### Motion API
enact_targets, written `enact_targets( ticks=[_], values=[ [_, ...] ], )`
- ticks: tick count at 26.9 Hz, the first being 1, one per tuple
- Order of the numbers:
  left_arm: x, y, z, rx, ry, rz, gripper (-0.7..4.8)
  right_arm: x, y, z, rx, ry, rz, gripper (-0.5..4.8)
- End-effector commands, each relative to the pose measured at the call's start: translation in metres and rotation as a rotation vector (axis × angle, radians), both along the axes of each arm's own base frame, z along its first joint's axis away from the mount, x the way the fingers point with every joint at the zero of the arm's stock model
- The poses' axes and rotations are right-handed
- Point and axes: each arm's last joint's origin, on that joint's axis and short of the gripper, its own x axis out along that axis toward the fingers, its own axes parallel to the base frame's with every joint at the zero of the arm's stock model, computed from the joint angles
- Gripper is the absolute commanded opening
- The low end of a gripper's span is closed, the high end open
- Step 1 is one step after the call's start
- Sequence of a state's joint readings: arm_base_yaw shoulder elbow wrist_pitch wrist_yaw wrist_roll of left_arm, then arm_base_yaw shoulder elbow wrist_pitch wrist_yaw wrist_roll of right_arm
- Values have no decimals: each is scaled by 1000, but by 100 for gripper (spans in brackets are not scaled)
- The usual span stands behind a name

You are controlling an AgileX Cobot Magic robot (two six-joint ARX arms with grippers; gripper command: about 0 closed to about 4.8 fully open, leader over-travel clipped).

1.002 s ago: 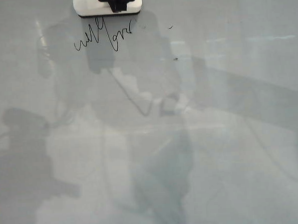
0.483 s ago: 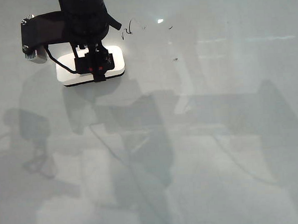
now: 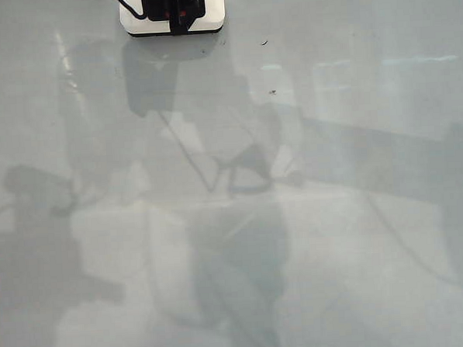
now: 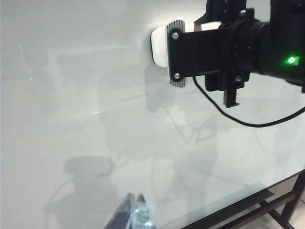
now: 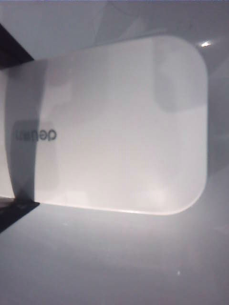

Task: Grab the whiteboard eraser that is attached to the surface of the whiteboard and use it to clean the writing on the whiteboard.

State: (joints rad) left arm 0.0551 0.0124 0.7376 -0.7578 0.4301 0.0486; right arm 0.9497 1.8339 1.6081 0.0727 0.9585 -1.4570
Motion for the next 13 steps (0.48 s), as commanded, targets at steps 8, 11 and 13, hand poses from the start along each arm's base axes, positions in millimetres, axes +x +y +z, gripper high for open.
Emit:
enact_targets(
  ticks=[8,11,13],
  values=[
    [-1,0,2,-3,-17,0,-2,21,34,-90,-97,159,16,180],
    [0,0,3,-2,-27,1,-2,19,24,-71,-70,113,-74,180],
    [0,0,5,-1,-51,2,-2,19,12,-48,-25,82,-89,180]
  ],
)
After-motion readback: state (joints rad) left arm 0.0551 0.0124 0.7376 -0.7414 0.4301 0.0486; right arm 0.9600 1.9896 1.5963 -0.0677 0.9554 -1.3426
